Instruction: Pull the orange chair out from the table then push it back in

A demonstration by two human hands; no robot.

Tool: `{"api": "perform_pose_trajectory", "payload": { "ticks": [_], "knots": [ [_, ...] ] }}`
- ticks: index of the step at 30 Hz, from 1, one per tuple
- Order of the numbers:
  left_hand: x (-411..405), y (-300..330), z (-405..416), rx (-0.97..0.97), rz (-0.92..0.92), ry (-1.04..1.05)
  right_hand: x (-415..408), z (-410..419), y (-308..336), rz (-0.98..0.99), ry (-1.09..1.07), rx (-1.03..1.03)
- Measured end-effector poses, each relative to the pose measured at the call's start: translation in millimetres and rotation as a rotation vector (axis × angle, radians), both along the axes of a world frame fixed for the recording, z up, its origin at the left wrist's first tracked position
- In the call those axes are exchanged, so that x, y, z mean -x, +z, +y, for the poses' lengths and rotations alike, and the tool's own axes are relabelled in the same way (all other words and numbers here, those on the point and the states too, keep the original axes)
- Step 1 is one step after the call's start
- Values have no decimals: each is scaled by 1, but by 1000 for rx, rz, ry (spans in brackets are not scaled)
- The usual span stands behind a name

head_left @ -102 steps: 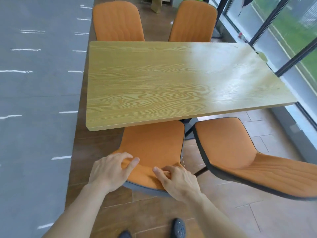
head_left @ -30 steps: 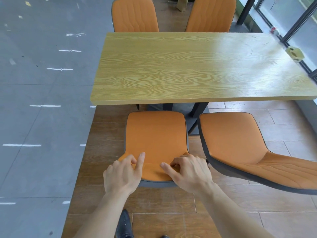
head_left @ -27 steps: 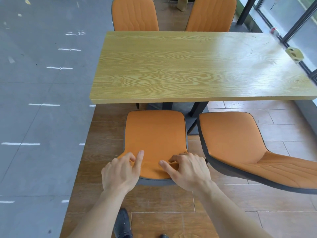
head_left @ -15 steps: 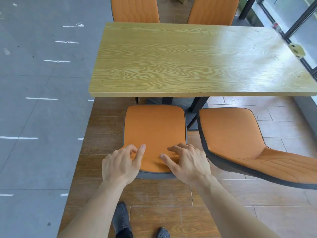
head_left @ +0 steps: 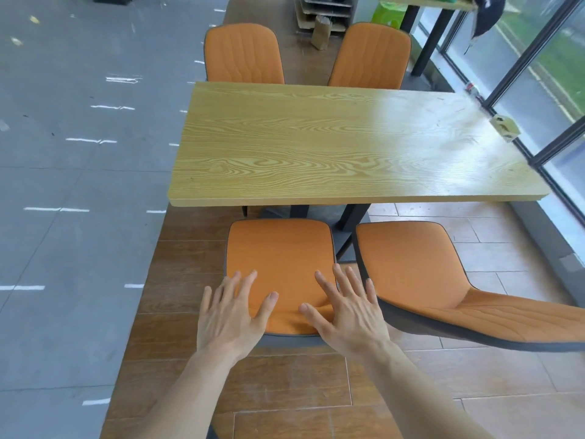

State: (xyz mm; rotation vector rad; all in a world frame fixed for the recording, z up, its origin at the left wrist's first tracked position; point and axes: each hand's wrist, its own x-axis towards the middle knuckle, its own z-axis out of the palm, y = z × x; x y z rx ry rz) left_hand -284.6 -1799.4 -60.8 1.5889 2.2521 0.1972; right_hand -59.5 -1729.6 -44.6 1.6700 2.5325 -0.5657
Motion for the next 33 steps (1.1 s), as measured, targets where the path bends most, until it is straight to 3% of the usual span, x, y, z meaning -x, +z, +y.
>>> {"api": "perform_pose_trajectory", "payload": {
  "ticks": [7, 20, 28, 33],
  "knots": [
    [58, 53, -6, -130, 38, -34, 61, 2, 56, 12, -2, -51],
    [315, 180, -38, -291, 142, 256, 328, 25, 174, 112, 281, -164],
    [435, 203, -34, -343, 158, 388, 477, 52, 194, 152, 429, -211],
    [517, 203, 12, -371, 174, 430, 567, 105, 193, 162, 464, -237]
  ]
}}
